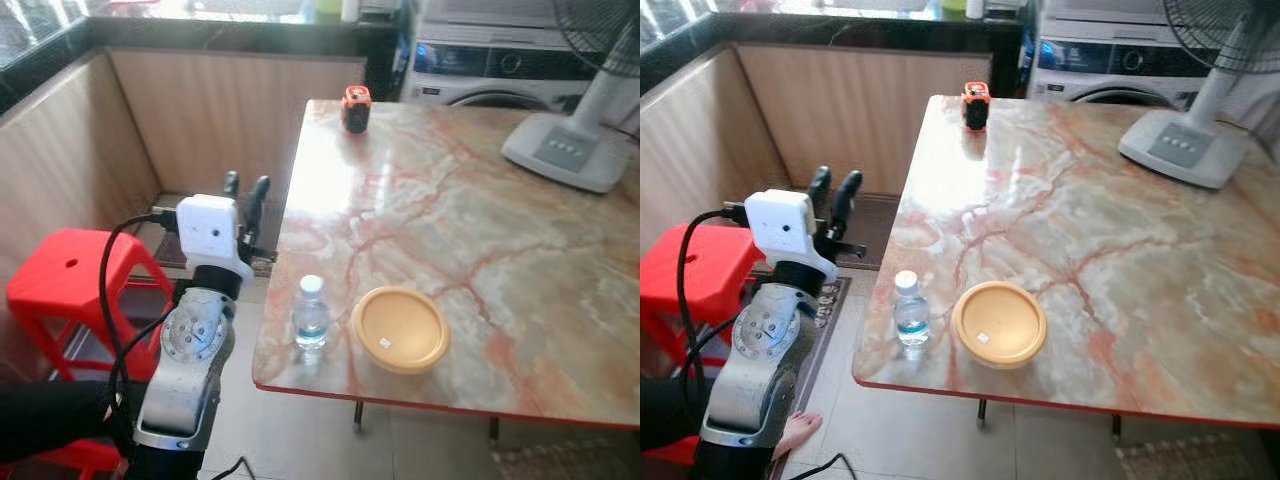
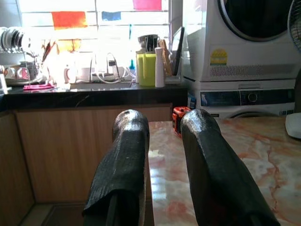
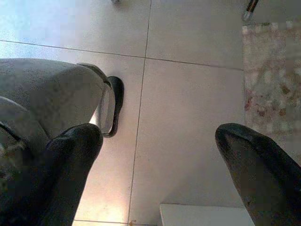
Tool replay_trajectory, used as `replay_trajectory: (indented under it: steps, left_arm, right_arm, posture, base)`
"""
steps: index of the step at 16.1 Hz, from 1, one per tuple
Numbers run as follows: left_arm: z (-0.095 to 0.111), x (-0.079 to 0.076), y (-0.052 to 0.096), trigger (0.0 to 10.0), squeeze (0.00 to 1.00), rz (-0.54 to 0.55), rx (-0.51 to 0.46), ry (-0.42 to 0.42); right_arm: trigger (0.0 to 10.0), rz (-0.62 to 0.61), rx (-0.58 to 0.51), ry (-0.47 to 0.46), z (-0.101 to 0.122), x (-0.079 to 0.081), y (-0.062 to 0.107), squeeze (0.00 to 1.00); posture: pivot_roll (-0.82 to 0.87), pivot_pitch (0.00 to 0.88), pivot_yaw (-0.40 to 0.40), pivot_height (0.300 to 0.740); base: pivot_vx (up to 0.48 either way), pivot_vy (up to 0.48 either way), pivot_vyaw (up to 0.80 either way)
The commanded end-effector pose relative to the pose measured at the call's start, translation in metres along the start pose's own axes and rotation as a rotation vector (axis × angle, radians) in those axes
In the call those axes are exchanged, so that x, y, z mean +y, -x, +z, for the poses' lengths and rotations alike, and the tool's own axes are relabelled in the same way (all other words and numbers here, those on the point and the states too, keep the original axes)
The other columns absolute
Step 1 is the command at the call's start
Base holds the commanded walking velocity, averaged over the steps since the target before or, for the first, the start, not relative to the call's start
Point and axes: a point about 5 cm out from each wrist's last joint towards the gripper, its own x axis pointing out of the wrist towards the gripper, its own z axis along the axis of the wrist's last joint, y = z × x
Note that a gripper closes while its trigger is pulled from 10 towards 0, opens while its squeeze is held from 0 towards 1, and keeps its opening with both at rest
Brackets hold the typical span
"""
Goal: Restocking fridge
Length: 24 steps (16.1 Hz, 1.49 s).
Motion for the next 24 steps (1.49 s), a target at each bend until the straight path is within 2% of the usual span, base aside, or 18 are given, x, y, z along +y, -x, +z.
replay_trajectory:
  steps: [1, 8, 12, 15, 18, 19, 20, 22, 23, 24]
  left_arm:
    - [0.005, -0.002, -0.002, 10.0, 0.00, -0.026, -0.012, 0.018]
    - [0.001, -0.005, -0.002, 10.0, 0.00, -0.042, 0.008, 0.010]
    - [0.002, -0.009, -0.003, 10.0, 0.00, -0.063, 0.010, 0.026]
    - [0.005, -0.006, -0.004, 10.0, 0.00, -0.038, 0.000, 0.012]
    - [0.007, 0.002, -0.006, 10.0, 0.00, 0.017, 0.000, 0.014]
    - [0.005, 0.008, -0.007, 10.0, 0.00, 0.069, 0.034, 0.020]
    - [-0.004, 0.014, -0.009, 10.0, 0.00, 0.117, 0.112, -0.014]
    - [-0.008, 0.028, -0.011, 10.0, 0.00, 0.169, 0.170, -0.001]
    - [-0.010, 0.035, -0.012, 10.0, 0.00, 0.215, 0.198, 0.037]
    - [-0.006, 0.037, -0.016, 10.0, 1.00, 0.193, 0.199, 0.075]
  right_arm:
    - [10.0, 0.002, 0.006, 0.005, -0.002, 0.000, 0.000, 0.00]
    - [10.0, 0.006, 0.003, 0.009, 0.000, 0.001, 0.000, 0.00]
    - [10.0, 0.007, 0.001, 0.007, 0.001, 0.002, -0.001, 0.00]
    - [10.0, 0.010, 0.000, 0.009, 0.002, 0.002, -0.001, 0.00]
    - [10.0, 0.011, -0.001, 0.010, 0.002, 0.002, -0.001, 0.00]
    - [10.0, 0.012, -0.001, 0.011, 0.002, 0.003, -0.001, 0.00]
    - [10.0, 0.012, 0.000, 0.013, 0.002, 0.003, -0.001, 0.00]
    - [10.0, 0.013, 0.000, 0.013, 0.002, 0.003, -0.001, 0.00]
    - [10.0, 0.013, 0.000, 0.013, 0.002, 0.003, -0.001, 0.00]
    - [10.0, 0.013, 0.001, 0.014, 0.002, 0.003, -0.001, 0.00]
  posture:
    - [-0.03, 0.001, -0.024, 0.740]
    - [-0.03, 0.000, -0.020, 0.740]
    - [-0.03, 0.000, -0.020, 0.740]
    - [-0.03, 0.000, -0.022, 0.740]
    - [-0.02, 0.000, -0.023, 0.740]
    - [-0.02, 0.000, -0.022, 0.740]
    - [-0.02, 0.000, -0.022, 0.740]
    - [-0.02, 0.000, -0.023, 0.740]
    - [-0.02, 0.000, -0.024, 0.740]
    - [-0.01, 0.000, -0.023, 0.740]
  base:
    - [0.000, 0.000, 0.00]
    - [0.000, -0.362, 0.00]
    - [0.000, 0.000, 0.00]
    - [0.000, 0.000, 0.00]
    - [0.000, 0.000, 0.00]
    - [0.000, 0.000, 0.00]
    - [0.000, 0.000, 0.00]
    - [0.000, 0.000, 0.00]
    - [0.000, 0.000, 0.00]
    - [0.000, 0.000, 0.00]
